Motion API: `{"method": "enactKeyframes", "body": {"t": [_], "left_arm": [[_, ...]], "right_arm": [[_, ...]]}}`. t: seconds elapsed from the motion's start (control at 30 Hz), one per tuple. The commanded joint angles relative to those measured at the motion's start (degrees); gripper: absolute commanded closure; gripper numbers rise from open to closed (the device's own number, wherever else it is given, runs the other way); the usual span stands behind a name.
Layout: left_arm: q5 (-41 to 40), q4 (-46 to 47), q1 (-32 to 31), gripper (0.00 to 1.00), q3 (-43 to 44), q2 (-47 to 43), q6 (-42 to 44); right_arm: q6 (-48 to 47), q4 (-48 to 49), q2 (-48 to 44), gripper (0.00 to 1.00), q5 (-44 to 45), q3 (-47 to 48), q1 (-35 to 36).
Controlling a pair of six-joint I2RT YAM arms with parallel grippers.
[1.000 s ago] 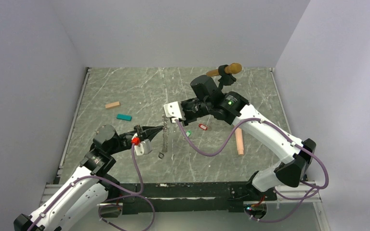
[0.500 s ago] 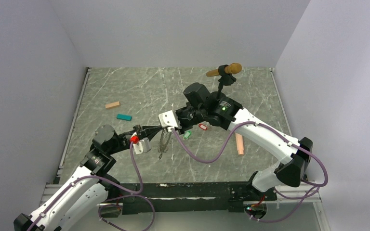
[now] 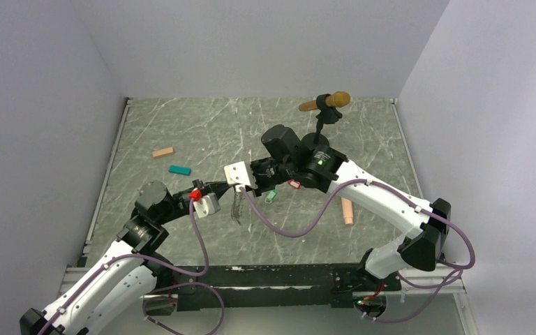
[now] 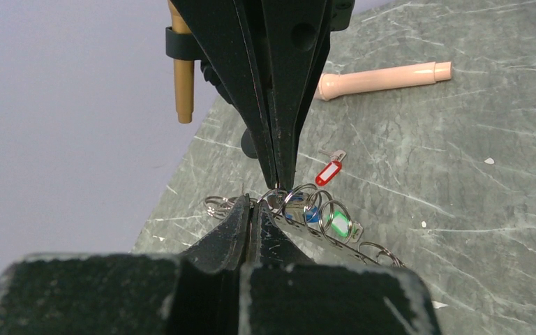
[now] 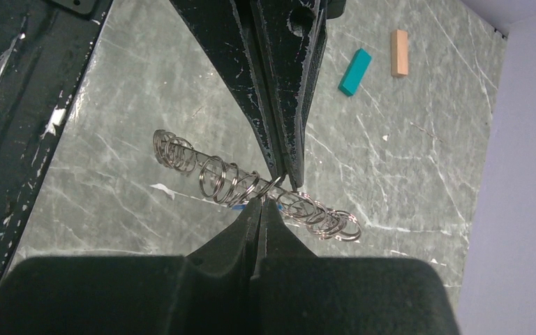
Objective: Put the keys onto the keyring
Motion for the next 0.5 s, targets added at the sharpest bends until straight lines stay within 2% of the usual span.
{"method": "enactKeyframes", "body": {"t": [0.0,0.47], "left_arm": [[-5.51,4.2,0.18,1.0,2.37,0.49,-0.64],[-5.5,4.22,0.1,1.0,2.55,0.91,-1.21]], "right_arm": [[2.4,0.35,-0.12,1.0,-2.92,1.4,2.06],[4.36,0.03,-0.95,1.0,-1.63,1.4,2.35]]}}
